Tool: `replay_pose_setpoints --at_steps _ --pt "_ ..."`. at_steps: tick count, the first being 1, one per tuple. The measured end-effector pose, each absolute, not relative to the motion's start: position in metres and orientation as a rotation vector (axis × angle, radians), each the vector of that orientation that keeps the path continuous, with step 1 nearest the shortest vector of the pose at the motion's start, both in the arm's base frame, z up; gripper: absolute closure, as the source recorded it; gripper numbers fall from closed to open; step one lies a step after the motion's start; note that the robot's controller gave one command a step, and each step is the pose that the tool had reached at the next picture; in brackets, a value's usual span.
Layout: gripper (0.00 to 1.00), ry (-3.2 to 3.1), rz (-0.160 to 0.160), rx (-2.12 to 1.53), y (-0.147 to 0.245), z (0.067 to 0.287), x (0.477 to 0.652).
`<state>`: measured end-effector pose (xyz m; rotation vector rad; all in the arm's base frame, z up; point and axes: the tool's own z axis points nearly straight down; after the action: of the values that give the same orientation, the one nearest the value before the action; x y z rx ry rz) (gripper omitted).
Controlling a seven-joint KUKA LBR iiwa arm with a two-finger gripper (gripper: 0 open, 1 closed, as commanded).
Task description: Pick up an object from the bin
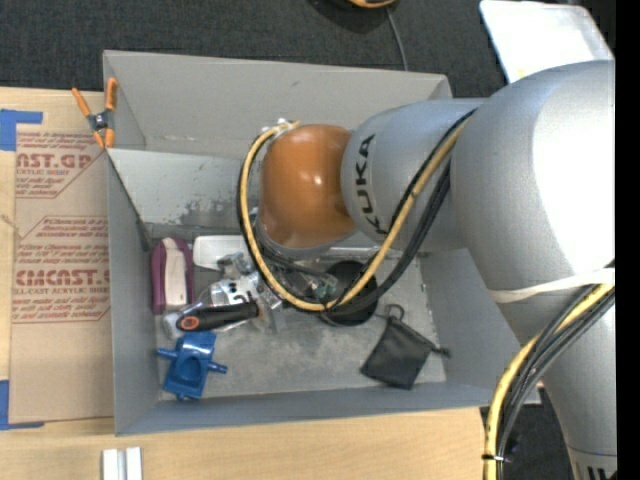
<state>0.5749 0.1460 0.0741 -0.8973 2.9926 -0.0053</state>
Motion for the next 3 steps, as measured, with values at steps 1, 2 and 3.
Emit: replay_pose_setpoints --at_steps 1,2,3 --pt "1.0 2.993 -0.005 -0.897 0.146 0.074 0.575" --pt "1.0 2.993 -0.005 -0.897 0.146 0.074 0.575" --pt "1.0 2.982 -0.003 -0.941 0.154 0.138 0.573"
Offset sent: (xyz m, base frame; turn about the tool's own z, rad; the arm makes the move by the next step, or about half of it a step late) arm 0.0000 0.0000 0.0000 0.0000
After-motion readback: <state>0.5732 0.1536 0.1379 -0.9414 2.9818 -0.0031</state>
